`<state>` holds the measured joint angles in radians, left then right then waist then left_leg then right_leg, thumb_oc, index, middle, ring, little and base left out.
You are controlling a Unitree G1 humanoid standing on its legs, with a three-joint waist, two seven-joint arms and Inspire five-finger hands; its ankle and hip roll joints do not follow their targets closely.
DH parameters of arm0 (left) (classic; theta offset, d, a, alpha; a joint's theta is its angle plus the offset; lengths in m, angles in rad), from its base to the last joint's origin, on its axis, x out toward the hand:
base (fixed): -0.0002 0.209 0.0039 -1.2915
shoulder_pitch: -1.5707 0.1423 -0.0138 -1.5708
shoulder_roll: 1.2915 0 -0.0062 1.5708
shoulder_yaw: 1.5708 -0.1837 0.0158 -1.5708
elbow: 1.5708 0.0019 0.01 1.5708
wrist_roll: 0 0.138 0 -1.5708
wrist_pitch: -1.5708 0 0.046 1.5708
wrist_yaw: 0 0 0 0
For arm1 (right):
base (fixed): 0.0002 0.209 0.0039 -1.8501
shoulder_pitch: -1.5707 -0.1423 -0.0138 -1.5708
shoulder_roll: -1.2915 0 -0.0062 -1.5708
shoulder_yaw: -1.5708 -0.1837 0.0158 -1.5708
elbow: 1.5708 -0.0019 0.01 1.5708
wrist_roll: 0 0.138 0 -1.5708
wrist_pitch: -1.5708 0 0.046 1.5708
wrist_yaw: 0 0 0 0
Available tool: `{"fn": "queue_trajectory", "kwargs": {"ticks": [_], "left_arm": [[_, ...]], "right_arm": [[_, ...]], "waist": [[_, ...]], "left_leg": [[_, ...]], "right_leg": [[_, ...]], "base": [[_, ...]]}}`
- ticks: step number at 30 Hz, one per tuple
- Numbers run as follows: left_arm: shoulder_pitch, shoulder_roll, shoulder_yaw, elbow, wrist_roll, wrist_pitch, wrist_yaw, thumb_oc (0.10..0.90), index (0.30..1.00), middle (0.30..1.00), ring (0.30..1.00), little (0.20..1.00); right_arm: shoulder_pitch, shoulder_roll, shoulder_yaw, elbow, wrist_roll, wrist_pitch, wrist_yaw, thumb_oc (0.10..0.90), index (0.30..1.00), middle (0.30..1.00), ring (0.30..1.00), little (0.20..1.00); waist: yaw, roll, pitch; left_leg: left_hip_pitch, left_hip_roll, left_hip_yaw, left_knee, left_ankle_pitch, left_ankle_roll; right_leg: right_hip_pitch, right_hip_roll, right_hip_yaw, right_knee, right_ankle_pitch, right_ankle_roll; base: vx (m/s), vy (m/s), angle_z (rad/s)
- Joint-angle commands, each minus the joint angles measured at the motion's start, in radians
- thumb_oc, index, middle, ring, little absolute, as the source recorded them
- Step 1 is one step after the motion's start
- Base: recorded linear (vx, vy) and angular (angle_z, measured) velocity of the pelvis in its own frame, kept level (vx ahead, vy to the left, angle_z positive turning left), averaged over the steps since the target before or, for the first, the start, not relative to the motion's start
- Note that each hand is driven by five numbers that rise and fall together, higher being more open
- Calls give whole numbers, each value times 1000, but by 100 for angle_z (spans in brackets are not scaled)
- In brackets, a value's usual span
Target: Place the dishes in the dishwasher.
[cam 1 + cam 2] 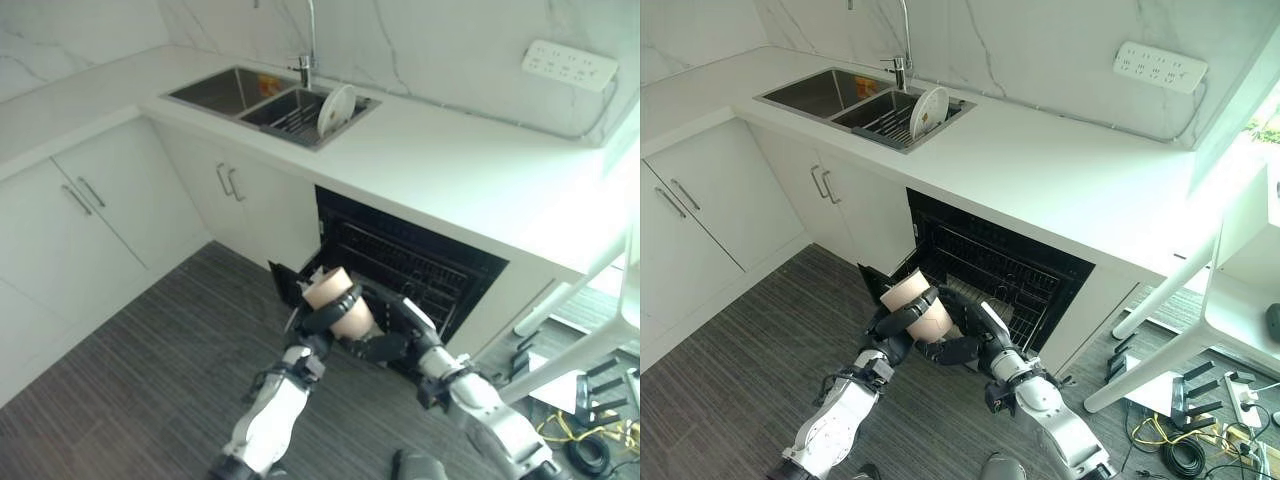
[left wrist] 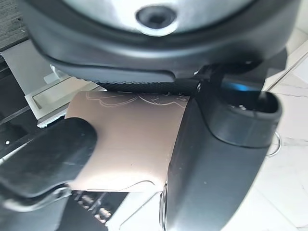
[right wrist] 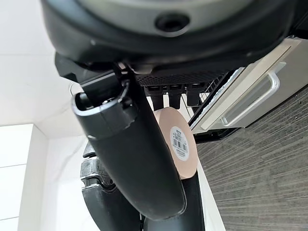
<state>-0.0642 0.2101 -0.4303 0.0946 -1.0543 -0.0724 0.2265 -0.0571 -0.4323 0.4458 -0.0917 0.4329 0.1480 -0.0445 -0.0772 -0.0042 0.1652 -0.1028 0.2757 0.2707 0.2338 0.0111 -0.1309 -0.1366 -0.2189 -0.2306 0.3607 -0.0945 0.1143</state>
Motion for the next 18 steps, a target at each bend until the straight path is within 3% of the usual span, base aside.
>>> {"fn": "queue_trajectory", "kwargs": {"ticks": [1, 18], "left_arm": [[-142, -32, -43, -73, 17, -52, -92, 400, 300, 300, 300, 300], [-165, -63, -97, -20, 84, -83, -52, 400, 300, 300, 300, 300]], "right_arm": [[-144, 67, -16, -60, 0, -80, -16, 800, 900, 900, 900, 900], [-269, 99, 13, -60, -54, -84, -135, 800, 900, 900, 900, 900]], "waist": [[9, -23, -7], [28, -19, 9]], "left_leg": [[22, 29, -18, 66, -63, -35], [23, 18, -35, 66, -67, -32]], "right_leg": [[65, -28, -20, -61, 13, 65], [77, -34, -33, -61, 11, 60]], "base": [[17, -4, 11], [6, 1, 2]]}}
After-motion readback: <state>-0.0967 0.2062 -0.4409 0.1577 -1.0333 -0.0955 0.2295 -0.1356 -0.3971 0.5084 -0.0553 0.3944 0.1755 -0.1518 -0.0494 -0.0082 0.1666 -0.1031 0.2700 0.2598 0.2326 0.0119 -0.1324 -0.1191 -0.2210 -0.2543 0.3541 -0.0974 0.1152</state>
